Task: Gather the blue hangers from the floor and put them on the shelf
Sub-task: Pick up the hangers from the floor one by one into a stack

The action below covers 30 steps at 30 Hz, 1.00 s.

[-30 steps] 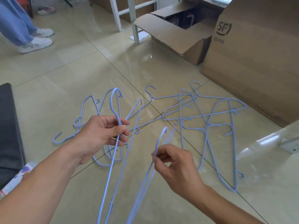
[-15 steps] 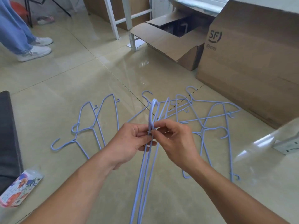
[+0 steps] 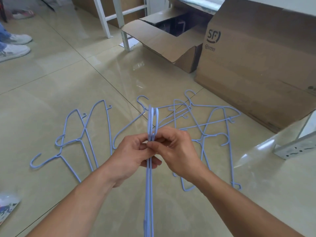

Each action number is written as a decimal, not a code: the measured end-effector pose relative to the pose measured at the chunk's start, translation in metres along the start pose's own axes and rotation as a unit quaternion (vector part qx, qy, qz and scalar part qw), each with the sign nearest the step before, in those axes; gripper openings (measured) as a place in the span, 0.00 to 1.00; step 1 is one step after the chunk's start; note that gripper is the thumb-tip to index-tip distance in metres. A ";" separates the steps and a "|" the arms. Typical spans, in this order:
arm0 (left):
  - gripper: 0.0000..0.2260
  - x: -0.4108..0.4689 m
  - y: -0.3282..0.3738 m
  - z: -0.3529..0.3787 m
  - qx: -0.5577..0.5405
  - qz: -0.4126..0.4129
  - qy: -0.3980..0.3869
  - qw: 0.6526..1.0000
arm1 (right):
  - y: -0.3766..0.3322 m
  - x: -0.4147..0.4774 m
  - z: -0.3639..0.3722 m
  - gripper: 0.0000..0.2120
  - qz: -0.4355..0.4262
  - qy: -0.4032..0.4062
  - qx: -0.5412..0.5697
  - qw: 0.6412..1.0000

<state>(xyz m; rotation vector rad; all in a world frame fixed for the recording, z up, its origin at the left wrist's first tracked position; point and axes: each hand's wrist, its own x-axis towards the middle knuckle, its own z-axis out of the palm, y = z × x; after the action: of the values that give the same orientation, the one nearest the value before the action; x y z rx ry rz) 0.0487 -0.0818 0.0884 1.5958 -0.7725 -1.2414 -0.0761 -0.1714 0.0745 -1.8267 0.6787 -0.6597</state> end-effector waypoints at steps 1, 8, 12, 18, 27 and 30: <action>0.10 0.003 -0.002 0.002 -0.004 -0.003 0.004 1.000 | 0.002 0.002 -0.001 0.08 0.004 -0.011 0.007 1.000; 0.07 0.019 -0.017 -0.010 -0.020 -0.056 0.043 0.997 | 0.090 0.028 -0.042 0.05 0.221 0.074 0.017 0.972; 0.07 0.024 -0.020 -0.020 -0.022 -0.067 0.034 0.997 | 0.189 0.036 -0.081 0.13 0.416 0.213 -0.152 0.871; 0.07 0.028 -0.025 -0.019 -0.028 -0.077 0.025 0.996 | 0.253 0.055 -0.090 0.30 0.501 0.315 -0.108 0.799; 0.08 0.025 -0.019 -0.024 -0.028 -0.080 0.030 0.996 | 0.203 0.065 -0.095 0.12 0.458 0.408 0.124 0.780; 0.08 0.020 -0.016 -0.034 -0.022 -0.074 0.042 0.996 | 0.174 0.058 -0.106 0.14 0.382 0.394 0.168 0.819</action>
<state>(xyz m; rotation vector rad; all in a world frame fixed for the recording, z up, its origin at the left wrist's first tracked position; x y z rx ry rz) 0.0858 -0.0836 0.0680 1.6819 -0.5792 -1.2788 -0.1371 -0.3333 -0.0485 -0.7591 1.6108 -0.8904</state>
